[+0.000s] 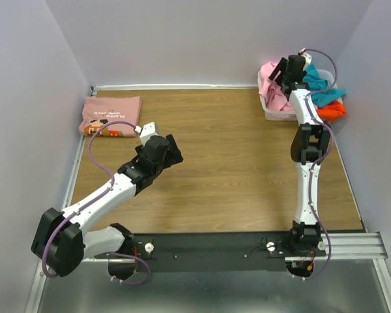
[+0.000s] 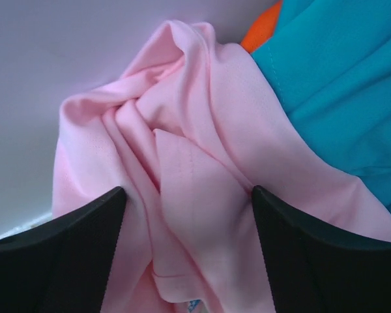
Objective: Fold and stack the t-shirts
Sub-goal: Grab the tshirt from the pile
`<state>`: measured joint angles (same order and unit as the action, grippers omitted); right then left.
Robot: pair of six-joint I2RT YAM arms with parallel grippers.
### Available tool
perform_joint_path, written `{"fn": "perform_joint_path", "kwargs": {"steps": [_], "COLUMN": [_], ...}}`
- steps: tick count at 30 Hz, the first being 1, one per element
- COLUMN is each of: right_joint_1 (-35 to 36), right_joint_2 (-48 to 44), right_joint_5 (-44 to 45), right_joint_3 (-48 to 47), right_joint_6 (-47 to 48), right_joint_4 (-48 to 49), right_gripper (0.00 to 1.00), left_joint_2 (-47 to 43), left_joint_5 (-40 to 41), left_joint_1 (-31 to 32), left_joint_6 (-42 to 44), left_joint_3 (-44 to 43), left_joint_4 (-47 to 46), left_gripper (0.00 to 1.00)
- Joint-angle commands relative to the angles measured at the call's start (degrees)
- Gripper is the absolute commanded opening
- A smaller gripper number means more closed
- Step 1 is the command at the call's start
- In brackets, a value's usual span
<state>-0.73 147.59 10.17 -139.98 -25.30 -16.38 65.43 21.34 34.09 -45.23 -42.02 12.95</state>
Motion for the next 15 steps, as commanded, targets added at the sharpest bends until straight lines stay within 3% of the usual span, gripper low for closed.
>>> {"fn": "perform_joint_path", "kwargs": {"steps": [1, 3, 7, 8, 11, 15], "right_joint_1": [-1.1, -1.1, -1.1, -1.1, -1.2, -1.1], "right_joint_2": [3.5, 3.3, 2.6, 2.4, 0.9, -3.0], "right_joint_5": [-6.7, -9.0, -11.7, -12.1, -11.5, -8.8], "right_joint_3": [-3.5, -2.4, 0.0, 0.4, 1.1, 3.6], "right_joint_6": [-1.3, -1.4, -1.7, -1.6, -1.3, -0.3], "right_joint_4": [0.3, 0.6, 1.4, 1.4, 1.6, 1.7], "right_gripper": [0.82, 0.78, 0.48, 0.33, 0.13, 0.06], "left_joint_2": [0.8, 1.5, 2.8, 3.3, 3.7, 3.4], "left_joint_5": [-1.5, -1.4, -2.0, -2.1, -2.4, -3.1], "left_joint_1": [-0.4, -0.4, -0.5, -0.5, -0.5, -0.5], "left_joint_6": [0.6, 0.8, 1.3, 1.4, 1.4, 1.3], "left_joint_3": [-1.8, -2.0, -2.5, -2.7, -2.8, -2.6], "left_joint_4": [-1.9, -2.1, -2.5, -2.3, -2.2, -2.5], "left_gripper": [0.98, 0.98, 0.98, 0.98, 0.98, 0.98]}}
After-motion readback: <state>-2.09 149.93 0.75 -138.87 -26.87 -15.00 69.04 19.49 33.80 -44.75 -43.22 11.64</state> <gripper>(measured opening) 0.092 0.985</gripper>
